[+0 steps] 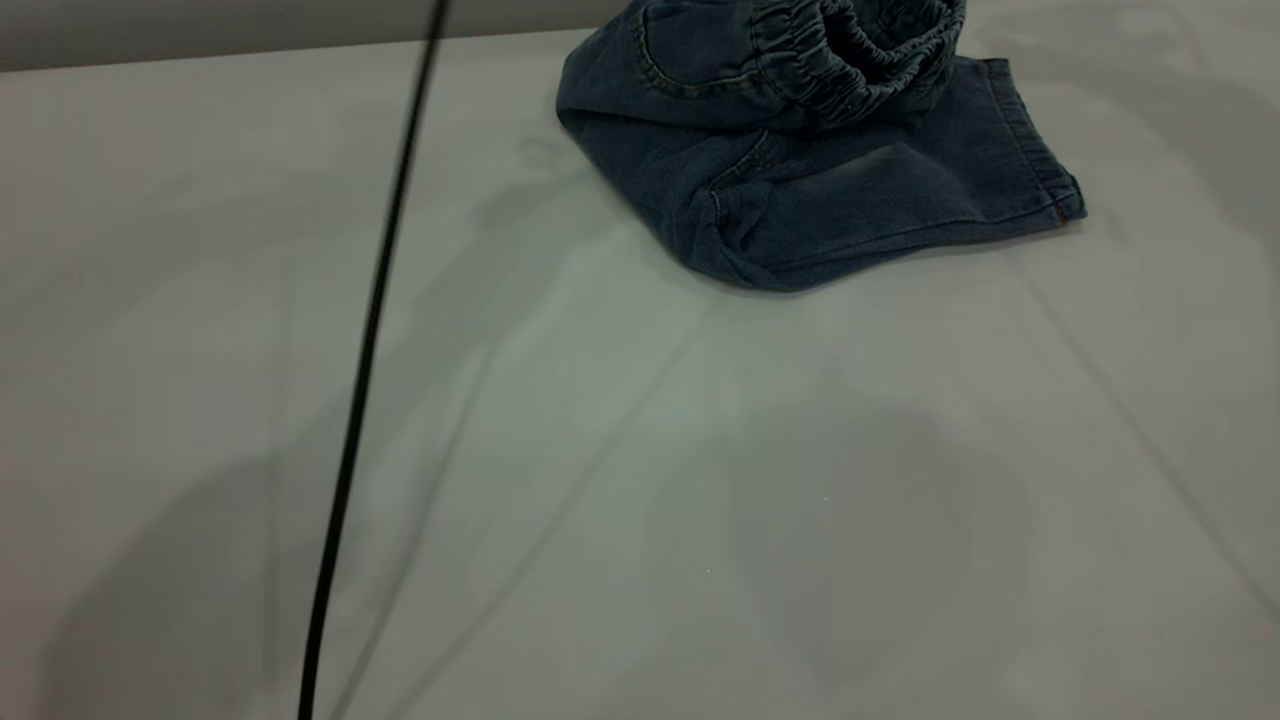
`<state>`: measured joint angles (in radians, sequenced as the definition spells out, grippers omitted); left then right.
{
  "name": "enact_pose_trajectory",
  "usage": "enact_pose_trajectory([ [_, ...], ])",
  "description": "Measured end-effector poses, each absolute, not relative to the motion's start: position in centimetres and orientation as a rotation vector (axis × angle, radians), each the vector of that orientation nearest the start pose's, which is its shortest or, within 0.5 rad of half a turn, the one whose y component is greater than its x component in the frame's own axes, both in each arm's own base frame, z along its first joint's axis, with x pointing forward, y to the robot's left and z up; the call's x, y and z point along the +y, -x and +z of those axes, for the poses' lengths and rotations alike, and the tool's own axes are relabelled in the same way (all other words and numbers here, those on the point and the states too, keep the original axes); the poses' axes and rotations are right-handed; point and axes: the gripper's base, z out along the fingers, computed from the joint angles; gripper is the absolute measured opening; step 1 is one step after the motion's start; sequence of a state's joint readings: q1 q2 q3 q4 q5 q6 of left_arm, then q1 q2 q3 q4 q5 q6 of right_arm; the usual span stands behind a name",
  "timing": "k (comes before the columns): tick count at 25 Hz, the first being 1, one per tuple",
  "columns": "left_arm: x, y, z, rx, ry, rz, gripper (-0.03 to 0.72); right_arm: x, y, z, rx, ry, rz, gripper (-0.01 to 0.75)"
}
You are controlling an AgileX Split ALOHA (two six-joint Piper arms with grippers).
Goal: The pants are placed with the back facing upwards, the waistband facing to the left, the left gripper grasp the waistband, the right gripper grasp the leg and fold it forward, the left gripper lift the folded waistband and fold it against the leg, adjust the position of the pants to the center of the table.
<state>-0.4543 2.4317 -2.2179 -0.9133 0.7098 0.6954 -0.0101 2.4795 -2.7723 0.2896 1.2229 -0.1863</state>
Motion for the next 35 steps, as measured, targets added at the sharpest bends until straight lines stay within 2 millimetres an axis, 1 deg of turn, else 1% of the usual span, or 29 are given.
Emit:
enact_pose_trajectory([
  [1, -27.9, -47.5, 22.7, 2.143, -0.753, -0.874, 0.527, 1.9, -52.6, 32.8, 2.344, 0.218, 0.278, 0.426],
  [3, -26.6, -47.1, 22.7, 2.249, -0.803, -0.833, 0.527, 1.9, -51.5, 35.4, 2.294, 0.223, 0.269, 0.426],
  [5, -25.5, -46.8, 21.9, 2.385, -0.845, -0.766, 0.527, 2.1, -50.1, 38.2, 2.238, 0.230, 0.273, 0.426],
  [9, -24.1, -45.9, 19.5, 2.610, -0.960, -0.593, 0.527, 2.7, -47.2, 43.1, 2.127, 0.249, 0.340, 0.426],
  [12, -23.5, -45.8, 17.4, 2.692, -1.039, -0.475, 0.527, 2.9, -44.8, 46.6, 2.049, 0.263, 0.352, 0.426],
  [15, -23.4, -46.0, 15.2, 2.733, -1.055, -0.447, 0.527, 2.9, -43.0, 48.9, 1.998, 0.269, 0.342, 0.426],
  [17, -23.5, -46.2, 13.8, 2.753, -1.053, -0.450, 0.527, 2.9, -42.4, 49.5, 1.985, 0.271, 0.339, 0.426],
  [21, -24.0, -46.7, 11.0, 2.739, -1.019, -0.450, 0.527, 2.9, -42.5, 49.4, 1.989, 0.271, 0.338, 0.426],
  [23, -24.7, -46.9, 10.1, 2.708, -0.991, -0.473, 0.527, 2.9, -42.5, 49.3, 1.989, 0.272, 0.340, 0.426],
  [25, -25.6, -47.1, 9.5, 2.658, -0.970, -0.474, 0.527, 3.0, -42.5, 49.3, 1.988, 0.273, 0.346, 0.426],
  [29, -28.0, -47.5, 10.1, 2.495, -0.900, -0.498, 0.528, 3.0, -42.5, 49.4, 1.987, 0.274, 0.353, 0.425],
  [32, -29.9, -47.7, 10.7, 2.354, -0.888, -0.466, 0.528, 3.0, -42.6, 49.3, 1.986, 0.274, 0.356, 0.425],
  [35, -31.6, -47.8, 11.6, 2.215, -0.837, -0.447, 0.528, 3.0, -42.6, 49.3, 1.988, 0.277, 0.352, 0.425],
])
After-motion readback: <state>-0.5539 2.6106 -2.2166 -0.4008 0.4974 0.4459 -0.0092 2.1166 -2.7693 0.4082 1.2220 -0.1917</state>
